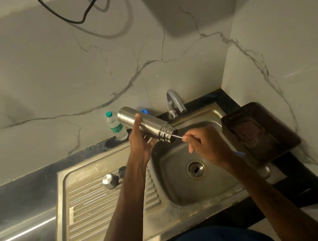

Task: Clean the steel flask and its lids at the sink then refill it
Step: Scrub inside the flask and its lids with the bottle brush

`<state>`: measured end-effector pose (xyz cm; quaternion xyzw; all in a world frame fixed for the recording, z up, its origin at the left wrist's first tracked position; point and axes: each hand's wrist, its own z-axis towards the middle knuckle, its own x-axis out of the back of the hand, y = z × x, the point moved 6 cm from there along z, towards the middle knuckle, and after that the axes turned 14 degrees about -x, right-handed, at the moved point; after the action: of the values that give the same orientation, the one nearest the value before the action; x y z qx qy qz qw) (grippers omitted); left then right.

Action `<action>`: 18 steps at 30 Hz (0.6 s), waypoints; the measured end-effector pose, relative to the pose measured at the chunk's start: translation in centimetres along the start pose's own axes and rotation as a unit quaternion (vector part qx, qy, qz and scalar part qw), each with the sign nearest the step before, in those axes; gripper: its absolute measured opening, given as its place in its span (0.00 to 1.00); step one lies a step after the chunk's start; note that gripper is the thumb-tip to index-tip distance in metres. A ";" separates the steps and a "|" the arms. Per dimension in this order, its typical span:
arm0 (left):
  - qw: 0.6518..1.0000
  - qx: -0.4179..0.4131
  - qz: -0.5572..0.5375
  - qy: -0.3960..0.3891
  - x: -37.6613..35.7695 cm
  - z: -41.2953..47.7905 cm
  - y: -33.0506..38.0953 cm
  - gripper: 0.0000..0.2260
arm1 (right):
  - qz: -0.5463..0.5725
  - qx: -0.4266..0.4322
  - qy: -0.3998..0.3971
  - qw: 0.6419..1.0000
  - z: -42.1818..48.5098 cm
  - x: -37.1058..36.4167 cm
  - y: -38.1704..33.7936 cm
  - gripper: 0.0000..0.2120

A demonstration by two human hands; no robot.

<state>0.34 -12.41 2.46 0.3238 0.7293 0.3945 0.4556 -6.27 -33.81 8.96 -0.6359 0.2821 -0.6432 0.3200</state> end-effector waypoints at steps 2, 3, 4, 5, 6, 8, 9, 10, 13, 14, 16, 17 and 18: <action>1.000 -0.004 -0.023 0.011 0.5 0.7 0.3 0.29 | 0.039 -0.030 -0.018 0.999 -0.8 1.2 0.3 0.11; 0.999 -0.007 -0.030 0.017 0.9 0.9 0.5 0.30 | 0.054 -0.040 -0.026 0.997 -1.3 1.8 0.4 0.10; 0.999 -0.010 -0.031 0.018 1.1 1.1 0.5 0.30 | 0.067 -0.049 -0.030 0.996 -1.5 2.2 0.7 0.10; 0.999 -0.011 -0.028 0.016 1.1 1.0 0.5 0.29 | 0.073 -0.056 -0.032 0.995 -1.6 2.3 1.0 0.10; 1.000 -0.010 -0.025 0.012 1.0 0.8 0.4 0.28 | 0.075 -0.062 -0.035 0.995 -1.5 2.0 1.1 0.10; 1.000 -0.004 -0.024 0.003 0.5 0.1 -0.2 0.27 | 0.086 -0.062 -0.037 0.994 -1.1 0.5 0.8 0.11; 1.000 -0.001 -0.022 -0.001 0.2 -0.2 -0.4 0.26 | 0.093 -0.063 -0.037 0.993 -0.9 -0.4 0.8 0.11; 1.000 -0.001 -0.021 -0.005 0.1 -0.3 -0.4 0.24 | 0.102 -0.066 -0.039 0.992 -0.8 -1.1 0.8 0.12; 0.999 -0.013 -0.032 -0.010 0.4 0.1 0.2 0.25 | 0.125 -0.084 -0.052 0.987 -1.0 -1.0 1.2 0.12; 0.999 -0.018 -0.042 -0.007 0.7 0.4 0.5 0.26 | 0.135 -0.094 -0.064 0.984 -1.3 -0.4 1.5 0.13; 0.998 -0.027 -0.059 0.003 1.4 1.1 0.9 0.28 | 0.172 -0.131 -0.109 0.970 -2.0 0.5 2.4 0.13; 0.998 -0.028 -0.060 0.007 1.6 1.2 1.0 0.29 | 0.189 -0.152 -0.129 0.961 -2.3 0.8 2.9 0.13; 0.998 -0.028 -0.059 0.006 1.5 1.2 1.0 0.29 | 0.199 -0.168 -0.144 0.955 -2.4 0.7 3.3 0.13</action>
<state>0.96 -10.32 2.34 0.2649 0.7384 0.3898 0.4823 -8.47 -36.52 6.82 -0.6970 0.4584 -0.4114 0.3671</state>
